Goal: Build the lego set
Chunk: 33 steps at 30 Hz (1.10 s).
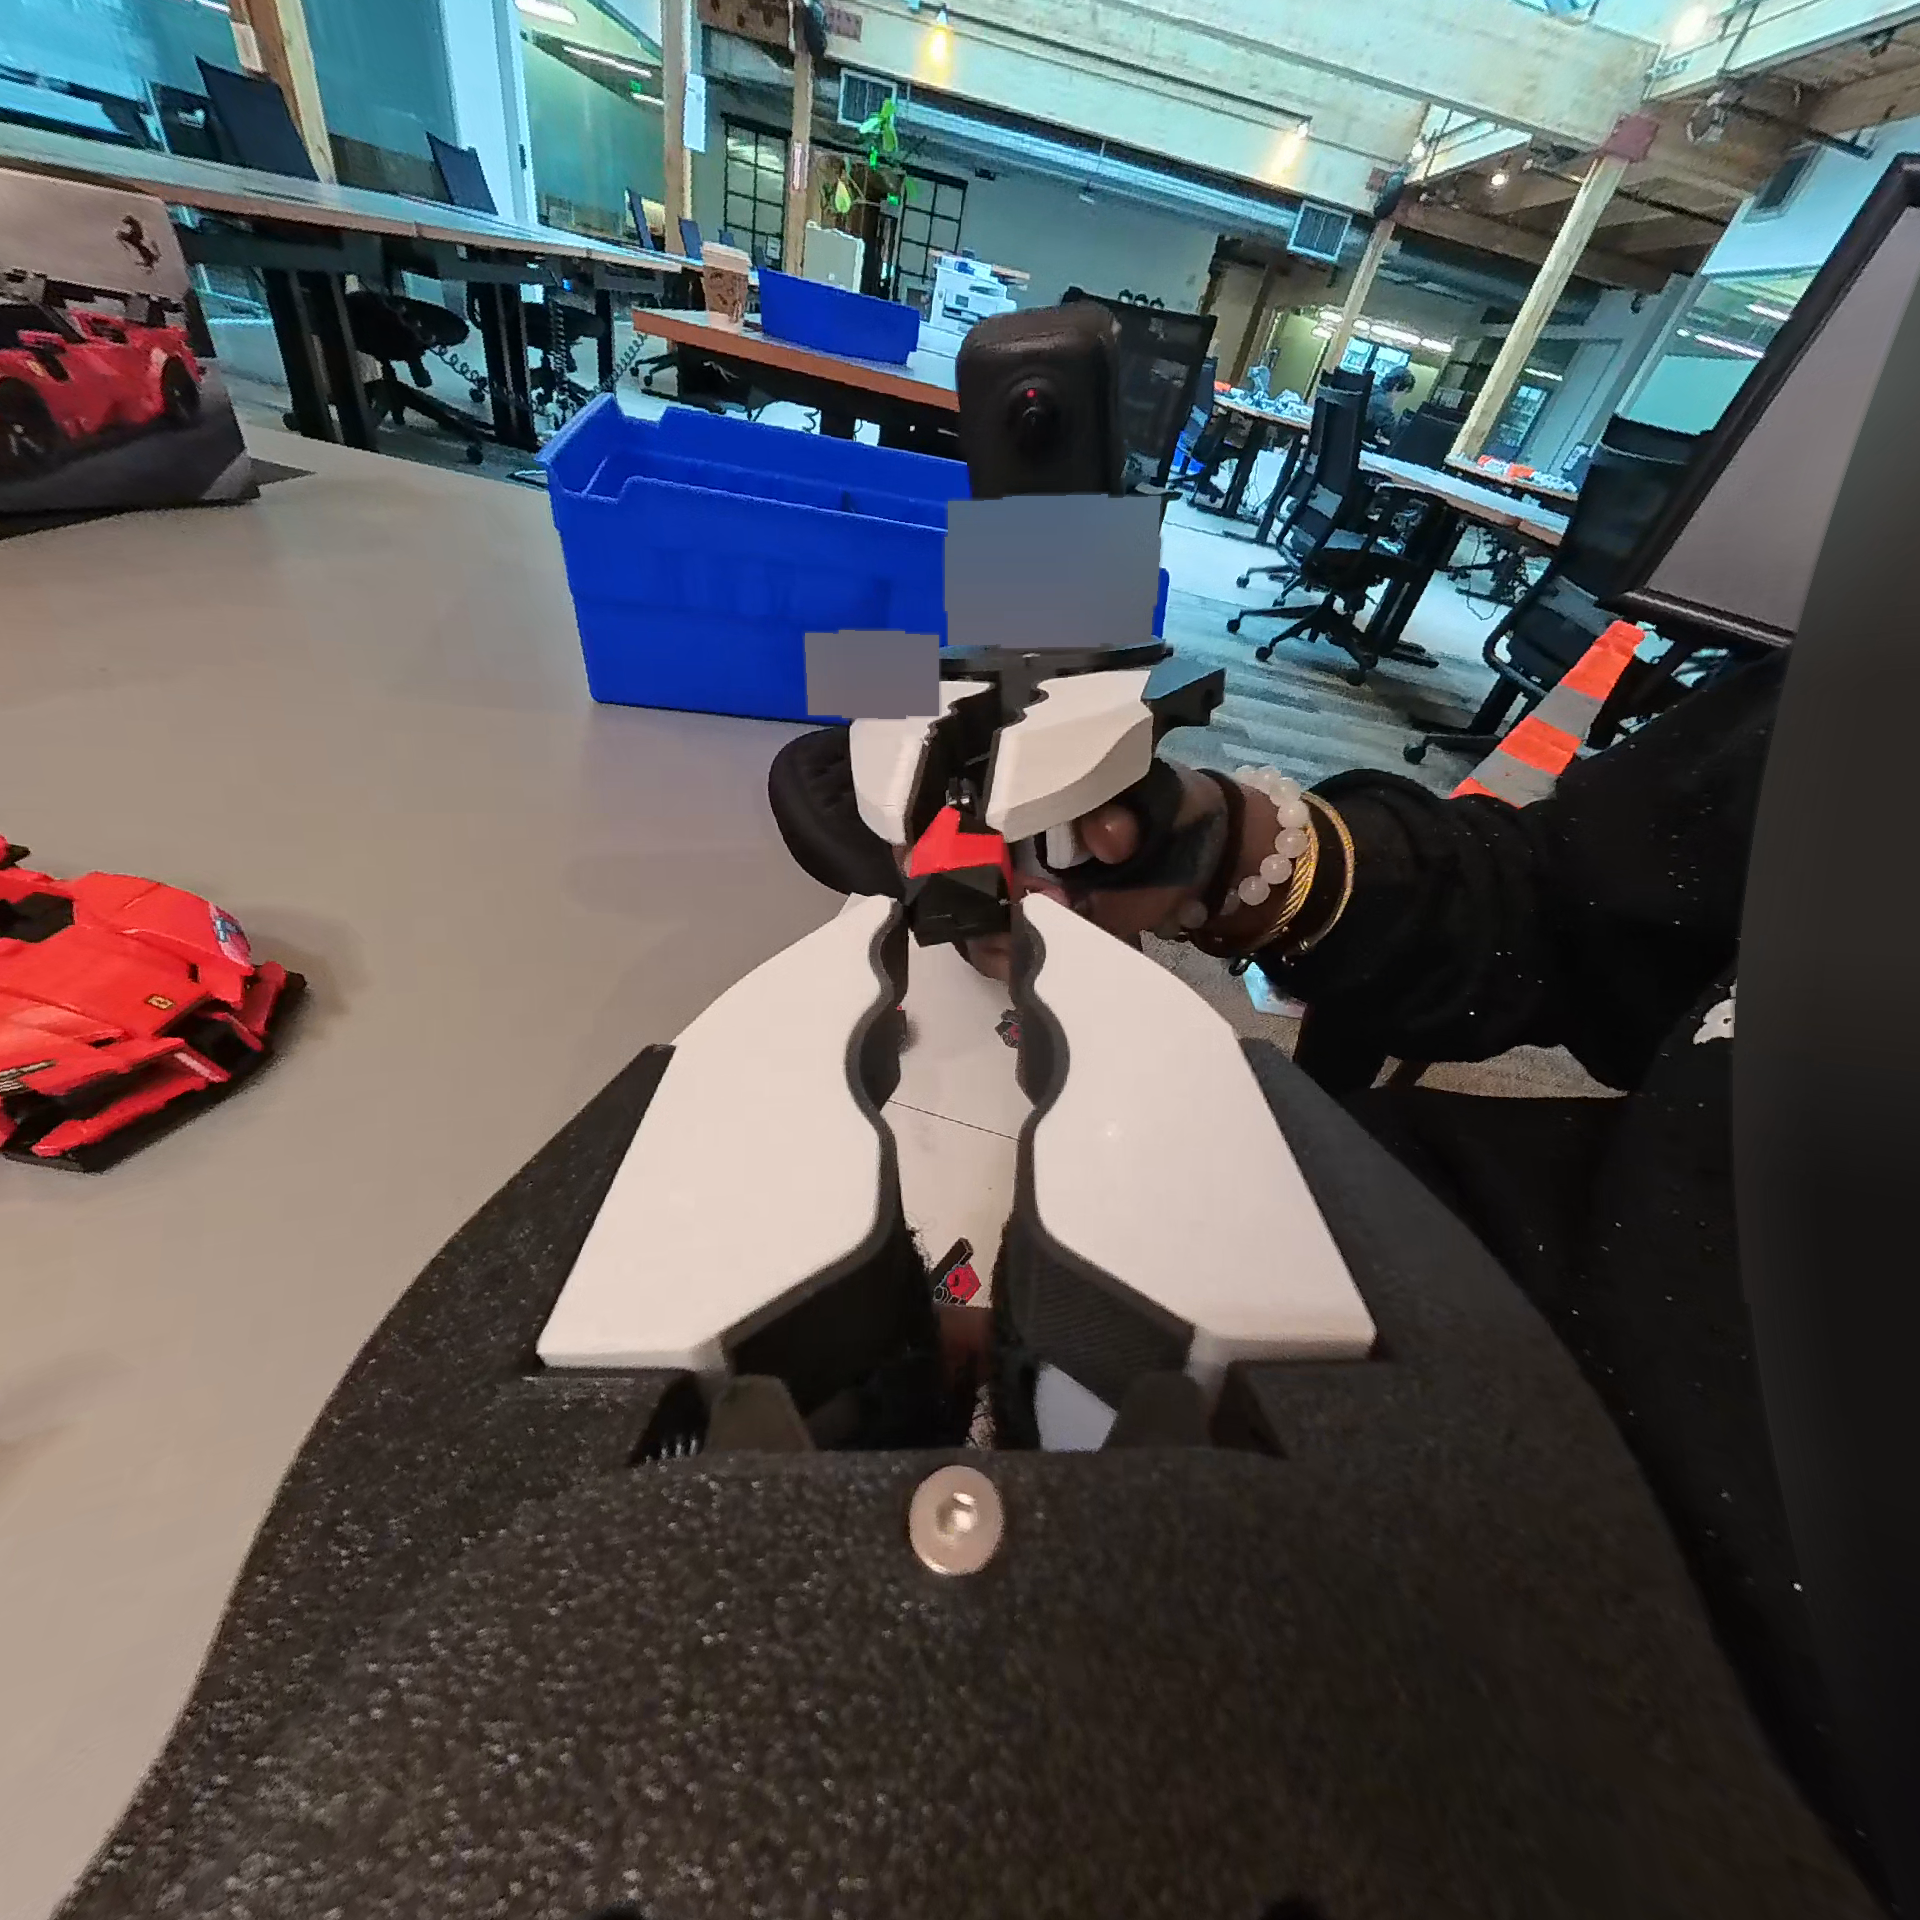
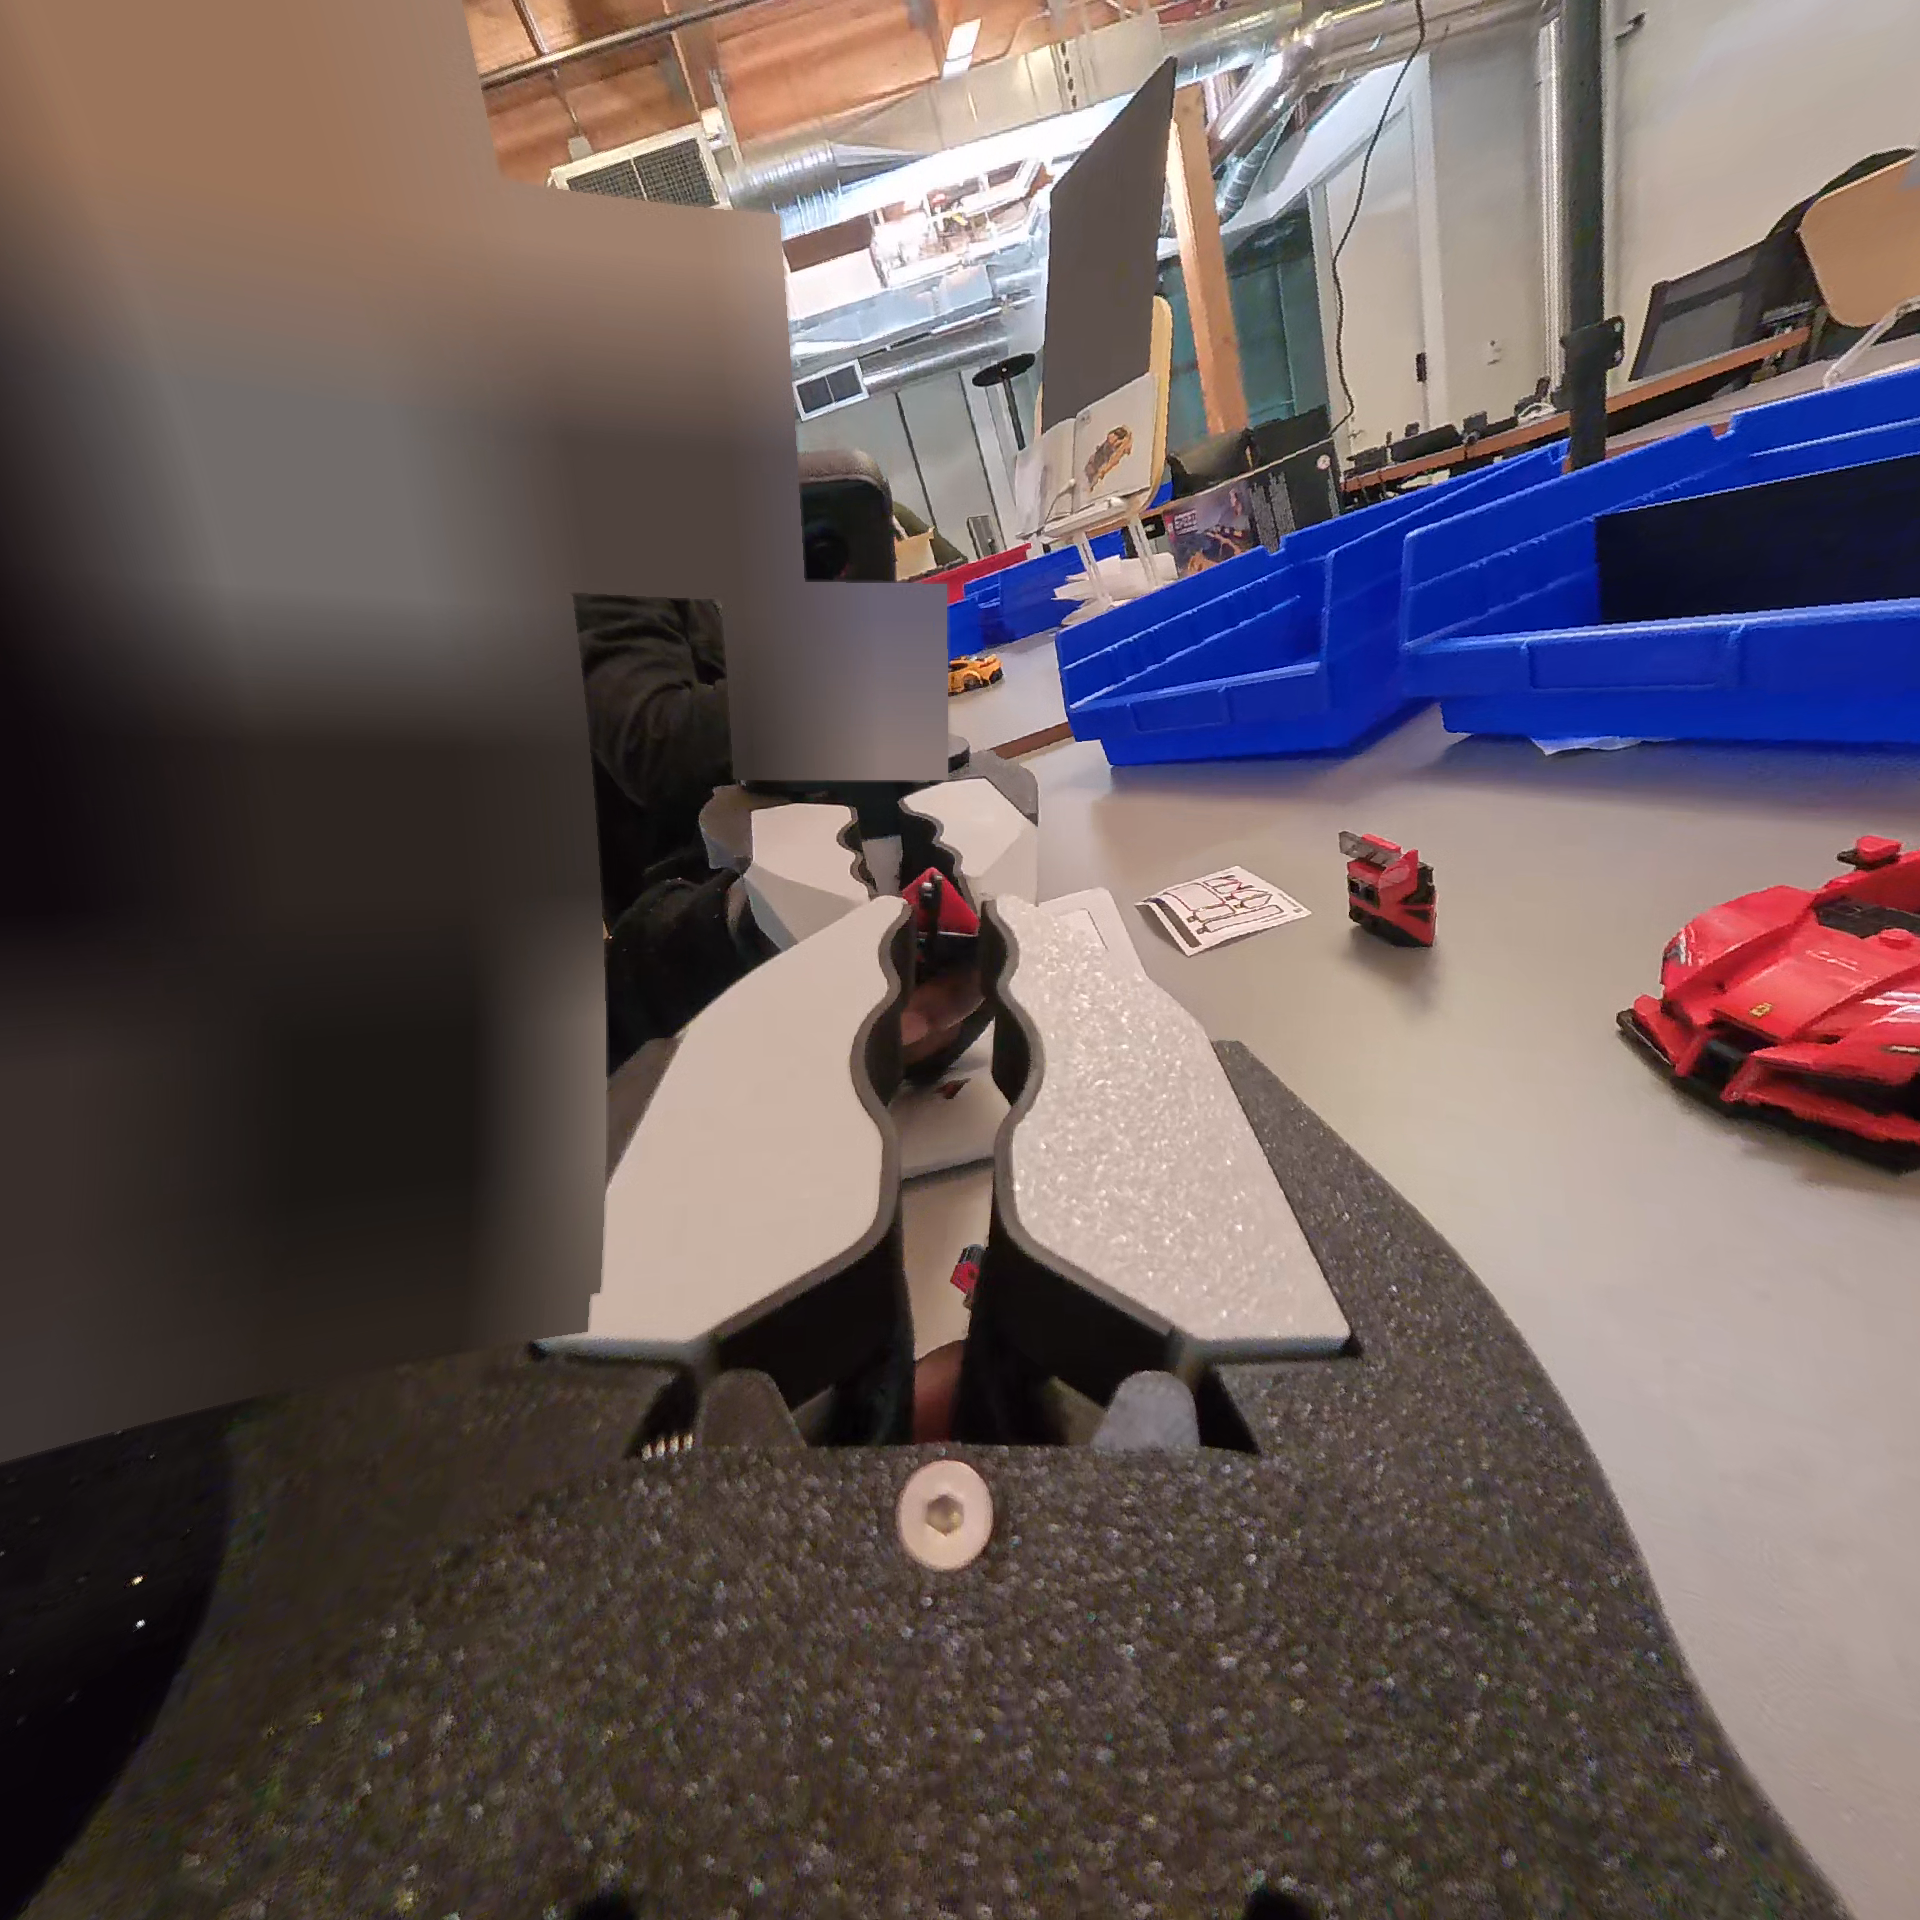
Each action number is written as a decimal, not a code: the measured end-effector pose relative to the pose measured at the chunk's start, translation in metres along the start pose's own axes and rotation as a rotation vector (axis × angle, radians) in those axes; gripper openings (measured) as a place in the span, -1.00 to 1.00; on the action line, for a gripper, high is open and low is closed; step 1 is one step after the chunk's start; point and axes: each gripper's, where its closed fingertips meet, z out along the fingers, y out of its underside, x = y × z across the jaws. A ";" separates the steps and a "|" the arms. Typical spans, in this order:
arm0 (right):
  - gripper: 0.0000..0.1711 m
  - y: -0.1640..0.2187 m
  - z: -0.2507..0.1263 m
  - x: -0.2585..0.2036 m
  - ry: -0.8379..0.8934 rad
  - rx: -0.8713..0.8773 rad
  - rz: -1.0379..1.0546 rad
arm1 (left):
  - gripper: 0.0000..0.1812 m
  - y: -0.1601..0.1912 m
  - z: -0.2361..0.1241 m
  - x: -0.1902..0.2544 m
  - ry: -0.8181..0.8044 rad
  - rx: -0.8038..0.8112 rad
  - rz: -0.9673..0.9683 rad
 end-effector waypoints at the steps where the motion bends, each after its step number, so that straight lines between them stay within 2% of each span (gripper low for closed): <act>1: -0.87 0.000 0.000 0.000 0.000 -0.008 0.001 | -0.80 0.000 0.000 0.000 0.002 0.003 -0.004; 7: -0.76 -0.009 -0.010 -0.004 0.003 -0.057 -0.009 | -0.80 -0.012 -0.016 -0.003 -0.020 0.046 0.023; 9: -0.79 -0.001 -0.017 0.000 0.044 -0.152 -0.027 | -0.80 -0.011 -0.024 -0.008 -0.042 0.036 0.027; 13: -0.83 0.040 -0.029 -0.002 0.064 -0.461 -0.046 | -0.80 -0.004 -0.029 -0.011 -0.042 0.023 0.002; 14: -0.83 0.045 -0.027 -0.003 0.067 -0.485 -0.063 | -0.80 -0.002 -0.029 -0.010 -0.029 0.023 -0.012; 16: -0.84 0.043 -0.018 -0.005 0.060 -0.431 -0.085 | -0.80 0.001 -0.027 -0.007 0.017 0.025 -0.049; 19: -0.82 0.025 -0.002 -0.008 0.022 -0.277 -0.009 | -0.80 0.002 -0.026 -0.003 0.068 0.041 -0.093; 24: -0.78 0.000 0.009 -0.011 -0.034 -0.109 0.047 | -0.80 0.003 -0.027 -0.001 0.087 0.038 -0.107; 33: -0.73 0.023 0.011 -0.014 -0.011 -0.296 -0.131 | -0.80 0.022 -0.014 0.007 0.075 -0.121 -0.019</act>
